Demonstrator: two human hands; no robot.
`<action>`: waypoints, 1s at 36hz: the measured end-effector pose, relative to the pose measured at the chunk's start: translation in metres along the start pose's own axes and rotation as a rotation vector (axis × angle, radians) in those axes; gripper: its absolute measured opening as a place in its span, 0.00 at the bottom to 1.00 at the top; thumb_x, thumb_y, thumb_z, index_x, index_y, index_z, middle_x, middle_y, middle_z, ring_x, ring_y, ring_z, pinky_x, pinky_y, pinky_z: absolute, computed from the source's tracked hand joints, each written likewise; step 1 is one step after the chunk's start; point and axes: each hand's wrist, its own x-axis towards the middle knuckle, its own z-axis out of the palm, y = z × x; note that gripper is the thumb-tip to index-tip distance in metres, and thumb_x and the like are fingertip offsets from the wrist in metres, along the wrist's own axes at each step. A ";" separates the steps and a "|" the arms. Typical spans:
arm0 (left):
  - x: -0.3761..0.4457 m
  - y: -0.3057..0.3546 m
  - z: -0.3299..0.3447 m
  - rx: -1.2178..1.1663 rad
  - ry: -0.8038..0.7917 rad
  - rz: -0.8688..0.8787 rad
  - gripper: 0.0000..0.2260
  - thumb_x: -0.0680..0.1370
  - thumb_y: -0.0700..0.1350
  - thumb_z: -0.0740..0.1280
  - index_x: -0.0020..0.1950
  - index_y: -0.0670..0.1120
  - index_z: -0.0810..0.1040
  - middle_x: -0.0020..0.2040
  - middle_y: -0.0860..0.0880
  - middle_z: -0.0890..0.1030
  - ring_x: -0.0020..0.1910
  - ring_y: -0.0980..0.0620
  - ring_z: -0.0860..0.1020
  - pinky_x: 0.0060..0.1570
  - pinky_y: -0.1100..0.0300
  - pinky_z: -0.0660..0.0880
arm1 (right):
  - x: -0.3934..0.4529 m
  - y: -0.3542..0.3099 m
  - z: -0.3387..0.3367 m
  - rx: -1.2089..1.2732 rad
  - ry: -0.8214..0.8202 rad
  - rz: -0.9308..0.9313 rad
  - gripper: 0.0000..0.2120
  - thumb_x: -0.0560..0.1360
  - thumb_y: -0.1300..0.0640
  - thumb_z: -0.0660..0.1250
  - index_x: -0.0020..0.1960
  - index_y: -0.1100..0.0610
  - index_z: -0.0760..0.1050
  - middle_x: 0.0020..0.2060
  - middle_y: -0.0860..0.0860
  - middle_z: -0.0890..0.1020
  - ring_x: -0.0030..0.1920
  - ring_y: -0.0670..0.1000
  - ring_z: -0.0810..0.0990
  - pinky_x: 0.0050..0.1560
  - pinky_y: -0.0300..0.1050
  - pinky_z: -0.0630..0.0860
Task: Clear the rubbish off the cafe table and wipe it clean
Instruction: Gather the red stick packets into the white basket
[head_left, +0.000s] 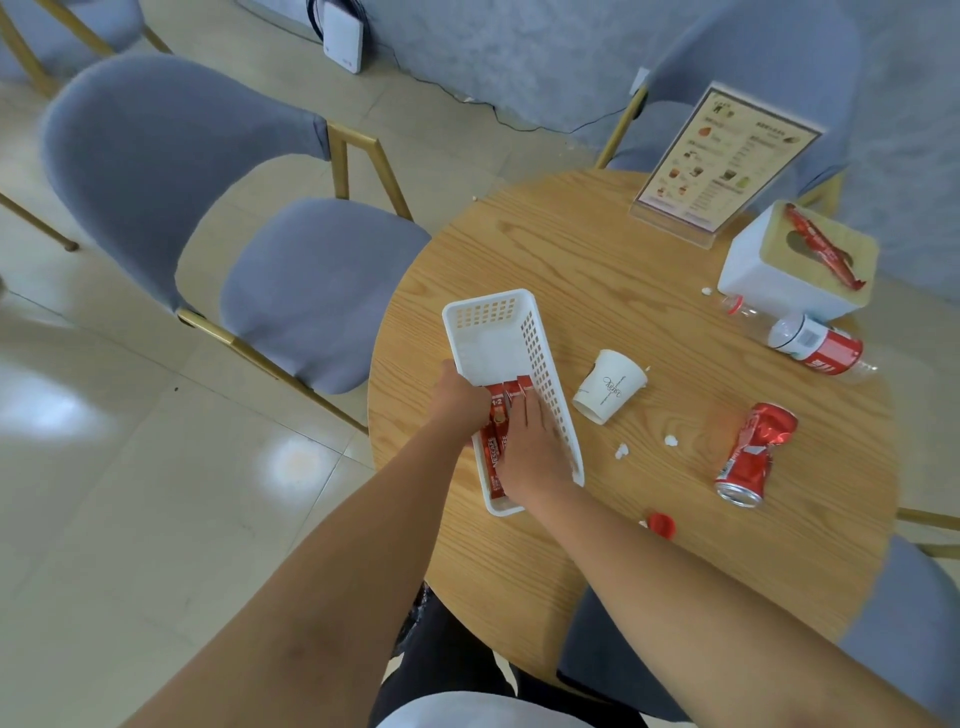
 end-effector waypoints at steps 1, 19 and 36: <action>0.000 0.000 0.000 -0.002 0.000 -0.004 0.23 0.67 0.48 0.60 0.61 0.45 0.74 0.49 0.41 0.82 0.41 0.39 0.84 0.23 0.51 0.78 | 0.000 0.000 0.003 0.035 -0.050 0.029 0.41 0.81 0.50 0.61 0.80 0.61 0.36 0.80 0.56 0.39 0.80 0.54 0.40 0.79 0.49 0.42; -0.021 0.017 -0.008 0.046 -0.063 -0.044 0.19 0.68 0.47 0.64 0.59 0.48 0.74 0.48 0.44 0.84 0.40 0.41 0.85 0.25 0.49 0.80 | -0.009 -0.016 -0.058 0.554 -0.069 0.187 0.22 0.79 0.58 0.58 0.72 0.59 0.68 0.70 0.55 0.70 0.71 0.56 0.69 0.71 0.56 0.68; -0.015 0.034 0.013 0.299 0.042 0.116 0.07 0.77 0.48 0.61 0.43 0.49 0.75 0.37 0.46 0.83 0.33 0.45 0.83 0.27 0.54 0.79 | 0.069 0.197 -0.232 0.648 0.592 0.490 0.13 0.75 0.62 0.61 0.57 0.59 0.79 0.56 0.55 0.81 0.57 0.58 0.79 0.53 0.47 0.75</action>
